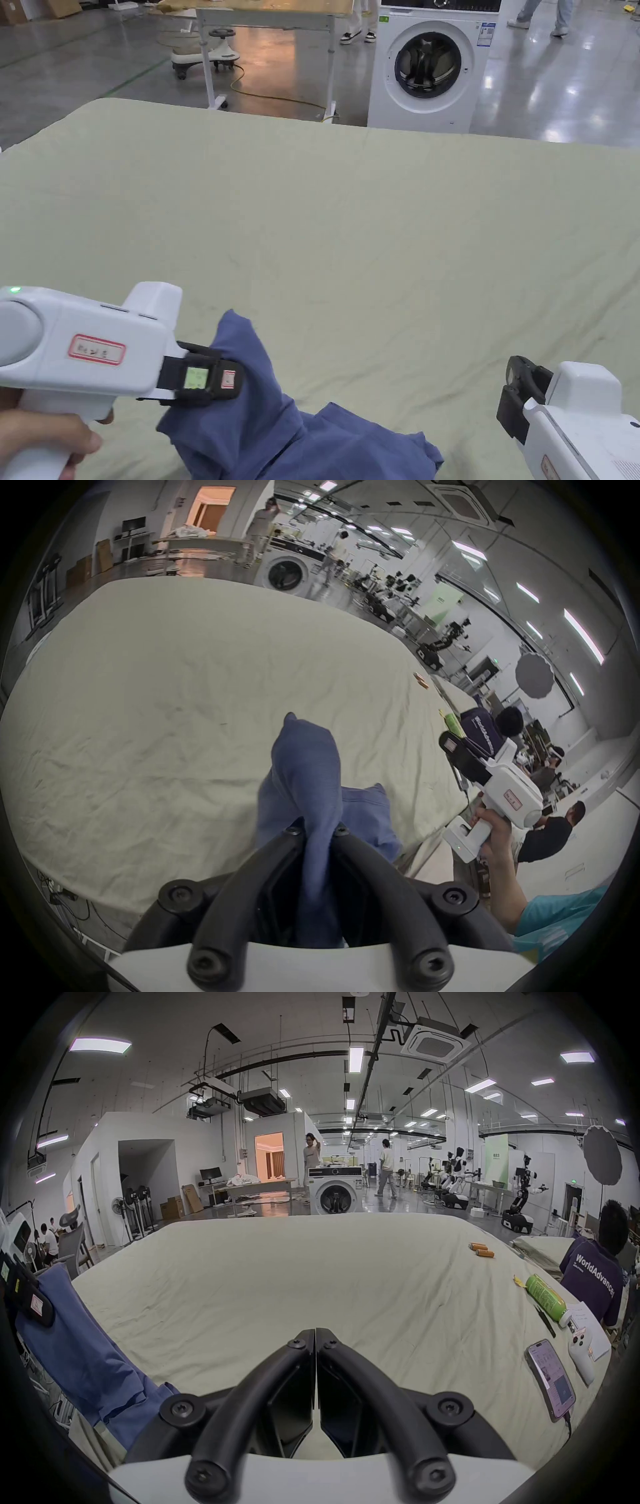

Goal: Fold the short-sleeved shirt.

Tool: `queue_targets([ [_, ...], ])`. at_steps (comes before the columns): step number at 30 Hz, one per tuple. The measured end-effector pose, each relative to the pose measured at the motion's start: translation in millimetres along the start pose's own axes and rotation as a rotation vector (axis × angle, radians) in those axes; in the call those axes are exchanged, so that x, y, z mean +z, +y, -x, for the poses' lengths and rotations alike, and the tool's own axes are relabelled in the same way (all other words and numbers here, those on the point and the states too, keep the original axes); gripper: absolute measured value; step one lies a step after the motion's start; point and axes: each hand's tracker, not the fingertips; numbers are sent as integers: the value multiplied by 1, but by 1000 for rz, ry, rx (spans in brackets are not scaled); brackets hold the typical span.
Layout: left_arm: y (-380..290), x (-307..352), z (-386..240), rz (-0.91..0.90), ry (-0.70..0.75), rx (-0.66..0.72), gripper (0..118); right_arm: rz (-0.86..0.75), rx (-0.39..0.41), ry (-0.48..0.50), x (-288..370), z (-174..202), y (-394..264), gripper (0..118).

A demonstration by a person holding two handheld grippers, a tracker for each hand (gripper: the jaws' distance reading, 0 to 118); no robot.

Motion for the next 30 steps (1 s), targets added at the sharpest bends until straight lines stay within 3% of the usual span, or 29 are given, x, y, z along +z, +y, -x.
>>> queue_targets([
  [13, -1, -98, -67, 125, -88, 50, 5, 17, -14, -20, 5, -8, -5, 0],
  [23, -43, -220, -91, 282, -18, 45, 6, 26, -20, -40, 9, -16, -8, 0],
  [24, -45, -224, -92, 285, -11, 38, 8, 26, -19, -44, 10, -17, -8, 0],
  [26, -46, -225, -92, 282, -7, 30, 26, 27, -18, -49, 11, -19, -8, 0],
  [28, -40, -214, -89, 254, -97, 69, 52, 26, -20, -52, 12, -22, -8, 0],
  [30, -36, -198, -87, 235, -167, 83, 59, 24, -21, -55, 13, -23, -8, 0],
])
